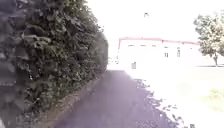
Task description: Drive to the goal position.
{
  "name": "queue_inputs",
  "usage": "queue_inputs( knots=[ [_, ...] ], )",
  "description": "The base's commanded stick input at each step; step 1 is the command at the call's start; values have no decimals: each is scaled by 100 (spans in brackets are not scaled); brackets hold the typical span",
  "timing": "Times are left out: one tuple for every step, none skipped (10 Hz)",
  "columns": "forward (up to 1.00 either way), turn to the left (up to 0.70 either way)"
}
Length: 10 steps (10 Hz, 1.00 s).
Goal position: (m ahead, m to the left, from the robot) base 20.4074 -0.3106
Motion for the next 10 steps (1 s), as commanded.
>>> queue_inputs(
  knots=[
    [85, 0],
    [85, -4],
    [85, -17],
    [85, -34],
    [85, -34],
    [85, -34],
    [85, -32],
    [85, -13],
    [85, 0],
    [85, 0]
  ],
)
